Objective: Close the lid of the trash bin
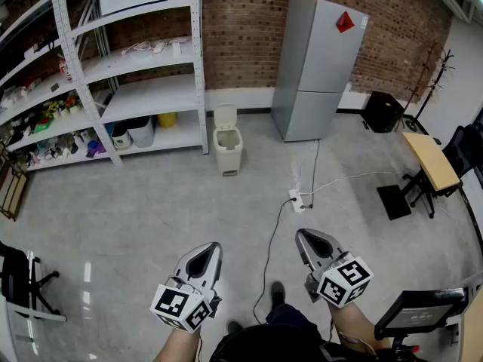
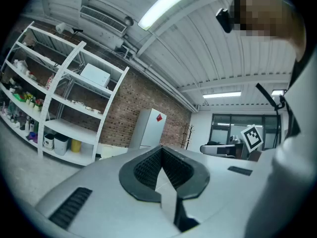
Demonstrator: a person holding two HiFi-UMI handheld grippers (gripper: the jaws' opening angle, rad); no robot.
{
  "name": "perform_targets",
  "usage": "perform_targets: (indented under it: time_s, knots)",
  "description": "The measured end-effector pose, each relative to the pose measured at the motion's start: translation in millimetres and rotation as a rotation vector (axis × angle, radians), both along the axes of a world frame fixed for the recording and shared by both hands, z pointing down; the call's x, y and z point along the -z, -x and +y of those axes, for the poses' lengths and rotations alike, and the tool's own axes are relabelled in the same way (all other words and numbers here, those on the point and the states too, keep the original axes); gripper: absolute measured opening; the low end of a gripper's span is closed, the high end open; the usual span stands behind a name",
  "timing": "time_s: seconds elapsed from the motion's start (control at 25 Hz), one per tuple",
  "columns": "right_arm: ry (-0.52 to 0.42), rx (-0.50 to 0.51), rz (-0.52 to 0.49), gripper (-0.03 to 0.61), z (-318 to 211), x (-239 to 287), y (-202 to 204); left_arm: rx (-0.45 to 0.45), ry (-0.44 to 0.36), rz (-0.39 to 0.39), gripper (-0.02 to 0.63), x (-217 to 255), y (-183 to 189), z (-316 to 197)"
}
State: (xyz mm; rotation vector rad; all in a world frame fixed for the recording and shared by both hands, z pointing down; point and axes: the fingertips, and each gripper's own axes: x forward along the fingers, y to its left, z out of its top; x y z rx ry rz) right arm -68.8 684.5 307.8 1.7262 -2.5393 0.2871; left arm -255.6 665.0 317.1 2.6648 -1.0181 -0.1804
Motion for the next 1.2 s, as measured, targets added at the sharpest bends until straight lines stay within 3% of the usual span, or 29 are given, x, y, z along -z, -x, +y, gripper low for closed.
perform_targets:
  time_s: [0.24, 0.48, 0.72, 0.84, 1.2]
  knots:
    - [0.019, 0.022, -0.042, 0.008, -49.4, -15.5, -8.9, 0.022, 0.015, -0.037, -0.002, -6.9, -10.9, -47.6]
    - [-0.007, 0.065, -0.077, 0.008, -141.5, -9.3, -55.7, 0.052, -0.015, -0.052, -0.002, 11.9, -58.9, -127.9]
    - [-0.029, 0.115, -0.075, 0.008, -217.8, 4.2, -115.1, 0.097, 0.013, -0.043, -0.002, 14.4, -108.6, -202.2]
    - [-0.024, 0.108, -0.102, 0.008, -256.9, 1.1, -136.9, 0.097, 0.022, -0.075, -0.002, 14.8, -127.7, -235.1]
    - [0.012, 0.106, -0.116, 0.009, -362.1, -21.1, -157.5, 0.114, 0.053, -0.084, -0.002, -4.5, -145.0, -338.2]
